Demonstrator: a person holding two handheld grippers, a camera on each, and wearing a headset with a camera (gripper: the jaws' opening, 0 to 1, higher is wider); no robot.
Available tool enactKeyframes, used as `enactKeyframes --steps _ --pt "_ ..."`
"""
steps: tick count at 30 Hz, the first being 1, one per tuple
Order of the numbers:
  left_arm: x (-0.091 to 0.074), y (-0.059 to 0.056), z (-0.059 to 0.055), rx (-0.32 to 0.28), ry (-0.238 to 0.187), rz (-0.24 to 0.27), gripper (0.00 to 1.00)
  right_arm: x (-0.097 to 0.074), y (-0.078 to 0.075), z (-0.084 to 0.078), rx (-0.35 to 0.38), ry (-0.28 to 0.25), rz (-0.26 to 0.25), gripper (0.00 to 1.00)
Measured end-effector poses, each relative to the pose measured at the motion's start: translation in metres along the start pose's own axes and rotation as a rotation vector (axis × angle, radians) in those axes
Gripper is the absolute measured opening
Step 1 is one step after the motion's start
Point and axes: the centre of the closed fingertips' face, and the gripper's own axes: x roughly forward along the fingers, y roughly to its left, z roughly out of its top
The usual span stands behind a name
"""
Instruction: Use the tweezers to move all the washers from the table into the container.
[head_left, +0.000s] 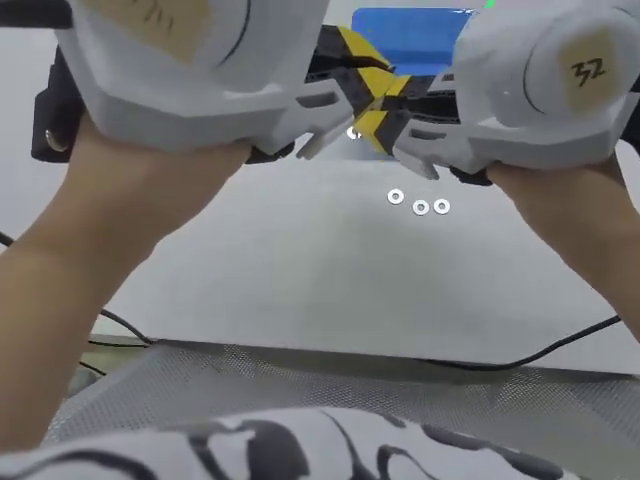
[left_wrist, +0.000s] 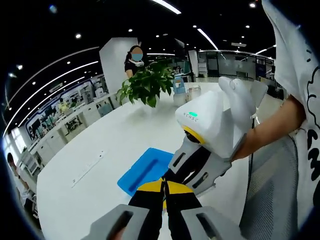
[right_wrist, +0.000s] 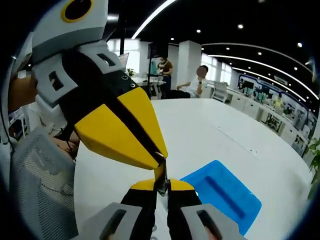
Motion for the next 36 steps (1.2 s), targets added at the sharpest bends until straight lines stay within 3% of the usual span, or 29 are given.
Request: enactKeyframes --steps 5,12,14,20,30,31,36 --pt "0.001 0.003 0.018 0.006 -0.037 0.000 0.00 -0.006 -0.014 0.001 -0.010 -0.009 -0.050 0.03" --pt "0.018 0.009 0.027 0.033 -0.061 0.005 0.00 -0.010 -0.038 -0.002 0.004 -0.010 -0.102 0.03" --pt "0.025 0.010 0.025 0.028 -0.067 0.002 0.00 -0.008 -0.050 -0.009 0.009 -0.005 -0.115 0.03" --pt "0.044 0.018 0.020 0.000 -0.064 -0.010 0.00 0.002 -0.067 -0.025 0.027 0.031 -0.136 0.03" --pt "0.066 0.031 0.001 -0.040 -0.034 -0.018 0.00 0.022 -0.078 -0.045 0.045 0.081 -0.119 0.03" --pt "0.068 0.032 -0.001 -0.042 -0.031 -0.018 0.00 0.025 -0.086 -0.050 0.047 0.084 -0.118 0.03" --pt "0.074 0.036 -0.008 -0.052 -0.013 -0.017 0.00 0.031 -0.083 -0.055 0.053 0.107 -0.104 0.03"
